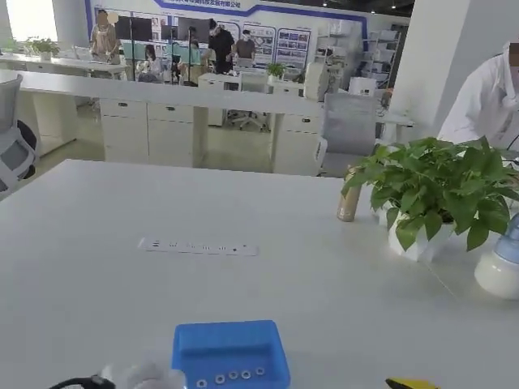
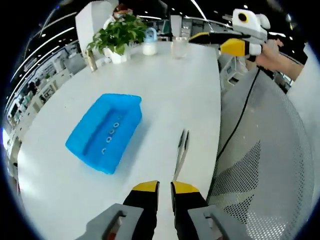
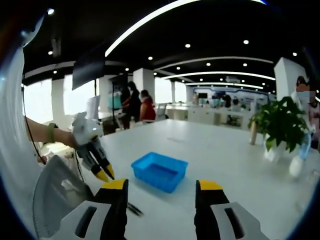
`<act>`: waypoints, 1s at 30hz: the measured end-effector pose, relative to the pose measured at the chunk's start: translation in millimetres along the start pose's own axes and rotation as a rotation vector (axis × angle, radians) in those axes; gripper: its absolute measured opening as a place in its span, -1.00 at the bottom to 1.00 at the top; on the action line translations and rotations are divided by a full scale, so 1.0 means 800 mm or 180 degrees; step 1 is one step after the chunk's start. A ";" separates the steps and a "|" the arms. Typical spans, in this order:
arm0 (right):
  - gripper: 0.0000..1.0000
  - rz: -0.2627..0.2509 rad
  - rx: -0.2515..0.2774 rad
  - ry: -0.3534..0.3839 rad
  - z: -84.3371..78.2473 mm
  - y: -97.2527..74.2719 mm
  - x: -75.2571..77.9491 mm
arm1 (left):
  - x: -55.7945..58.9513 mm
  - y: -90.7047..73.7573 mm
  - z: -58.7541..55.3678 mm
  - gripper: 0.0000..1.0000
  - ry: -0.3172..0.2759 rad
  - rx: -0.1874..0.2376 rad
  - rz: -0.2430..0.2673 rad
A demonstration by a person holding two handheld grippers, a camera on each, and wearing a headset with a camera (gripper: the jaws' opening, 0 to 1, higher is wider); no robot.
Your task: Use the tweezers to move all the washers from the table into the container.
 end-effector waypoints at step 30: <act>0.98 -0.0430 0.0510 0.0064 0.028 -0.021 0.017 | 0.038 -0.125 0.022 0.81 -0.1337 0.2289 0.1428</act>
Point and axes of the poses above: the centre of the closed fingertips' face, and the gripper's own axes: y roughly forward along the fingers, x roughly to its right, z roughly out of its top, the point moved 7 cm from there along -y, roughly backward along the fingers, and after that the axes turned 2 degrees about -x, right-handed, at the moved point
